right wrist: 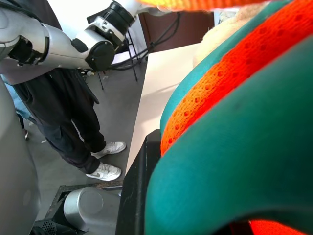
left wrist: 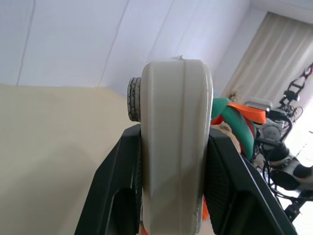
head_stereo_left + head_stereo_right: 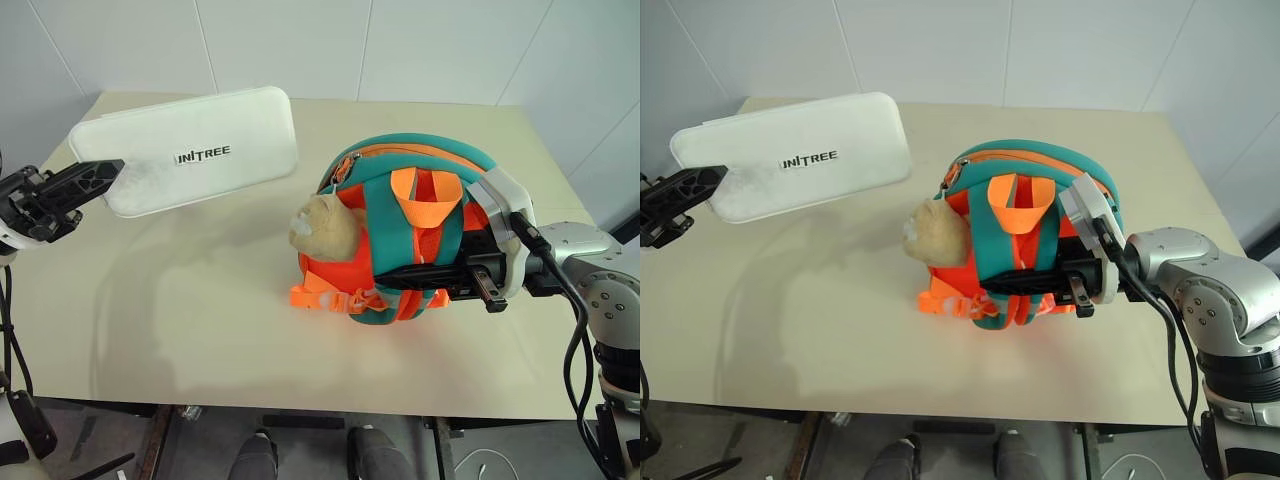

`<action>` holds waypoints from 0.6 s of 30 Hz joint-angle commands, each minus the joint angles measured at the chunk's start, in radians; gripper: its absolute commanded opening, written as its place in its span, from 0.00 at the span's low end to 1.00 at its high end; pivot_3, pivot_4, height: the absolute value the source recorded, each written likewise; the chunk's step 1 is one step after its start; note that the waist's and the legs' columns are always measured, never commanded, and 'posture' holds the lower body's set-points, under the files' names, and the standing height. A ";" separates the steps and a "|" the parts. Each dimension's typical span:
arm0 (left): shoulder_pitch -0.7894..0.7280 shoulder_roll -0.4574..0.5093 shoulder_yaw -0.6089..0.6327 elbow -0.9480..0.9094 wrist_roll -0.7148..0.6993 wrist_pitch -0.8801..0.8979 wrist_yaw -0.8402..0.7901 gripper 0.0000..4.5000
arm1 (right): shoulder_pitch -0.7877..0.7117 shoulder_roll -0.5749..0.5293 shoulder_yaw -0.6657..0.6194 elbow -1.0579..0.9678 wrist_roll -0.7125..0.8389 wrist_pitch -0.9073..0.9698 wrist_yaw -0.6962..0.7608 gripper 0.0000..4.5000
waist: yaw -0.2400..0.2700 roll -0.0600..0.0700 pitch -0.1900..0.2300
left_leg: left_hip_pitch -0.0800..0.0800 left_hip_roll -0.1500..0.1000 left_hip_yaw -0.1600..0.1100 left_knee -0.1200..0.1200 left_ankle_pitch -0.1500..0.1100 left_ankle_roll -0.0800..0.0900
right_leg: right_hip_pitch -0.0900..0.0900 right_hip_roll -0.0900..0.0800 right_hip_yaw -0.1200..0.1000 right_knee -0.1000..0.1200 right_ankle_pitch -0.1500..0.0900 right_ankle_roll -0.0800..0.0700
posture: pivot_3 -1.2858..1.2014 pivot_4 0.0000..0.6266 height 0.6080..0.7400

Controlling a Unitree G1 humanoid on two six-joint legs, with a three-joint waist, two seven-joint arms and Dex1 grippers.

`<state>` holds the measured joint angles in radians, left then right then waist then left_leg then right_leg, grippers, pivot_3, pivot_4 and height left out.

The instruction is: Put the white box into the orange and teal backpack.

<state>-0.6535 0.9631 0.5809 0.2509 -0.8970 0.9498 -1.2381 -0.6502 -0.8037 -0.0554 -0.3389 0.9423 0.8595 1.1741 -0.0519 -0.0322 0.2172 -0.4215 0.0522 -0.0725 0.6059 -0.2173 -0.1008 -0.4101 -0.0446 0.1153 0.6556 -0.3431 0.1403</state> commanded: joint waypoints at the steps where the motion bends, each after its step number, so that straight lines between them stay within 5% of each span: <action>1: -0.002 0.017 -0.010 -0.061 -0.034 -0.021 -0.040 0.29 | -0.015 -0.009 -0.015 0.004 -0.006 -0.014 0.005 0.00 | -0.001 0.000 0.000 | 0.000 0.000 0.000 0.000 0.000 0.000 | 0.000 0.000 0.000 0.000 0.000 0.000 | 0.52 0.24 1.00; 18: -0.176 0.034 -0.337 0.072 0.218 -0.298 -0.211 0.29 | -0.012 -0.018 -0.018 0.011 -0.035 -0.020 0.010 0.00 | 0.006 0.000 0.000 | 0.000 0.000 0.000 0.006 0.000 0.001 | 0.002 0.000 0.000 0.002 0.001 0.001 | 0.52 0.24 1.00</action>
<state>-0.8069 0.9795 0.2762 0.3281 -0.7184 0.6954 -1.4253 -0.6509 -0.8074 -0.0481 -0.3083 0.9033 0.8531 1.1811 -0.0455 -0.0322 0.2171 -0.4214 0.0519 -0.0725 0.6116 -0.2177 -0.1000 -0.4079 -0.0443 0.1152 0.6575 -0.3424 0.1414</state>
